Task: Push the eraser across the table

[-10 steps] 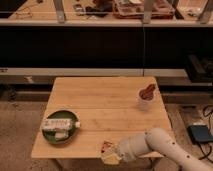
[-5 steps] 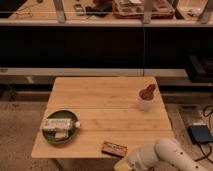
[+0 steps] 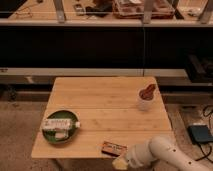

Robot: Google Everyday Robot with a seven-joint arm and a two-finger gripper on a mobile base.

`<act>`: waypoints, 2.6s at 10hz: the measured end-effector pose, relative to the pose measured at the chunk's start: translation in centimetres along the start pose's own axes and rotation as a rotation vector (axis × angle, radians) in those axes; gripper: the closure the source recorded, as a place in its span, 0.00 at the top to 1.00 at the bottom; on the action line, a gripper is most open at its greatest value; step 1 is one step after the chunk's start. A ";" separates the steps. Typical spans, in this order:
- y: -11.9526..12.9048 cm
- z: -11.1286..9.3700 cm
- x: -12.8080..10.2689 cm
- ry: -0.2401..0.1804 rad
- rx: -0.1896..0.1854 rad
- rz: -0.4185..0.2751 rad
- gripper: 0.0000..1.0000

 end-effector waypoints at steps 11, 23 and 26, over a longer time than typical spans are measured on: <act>1.2 0.7 3.5 -0.068 -0.185 -0.034 0.00; 0.9 0.8 0.4 -0.104 -0.245 0.009 0.00; 1.9 1.2 0.3 -0.103 -0.246 0.021 0.00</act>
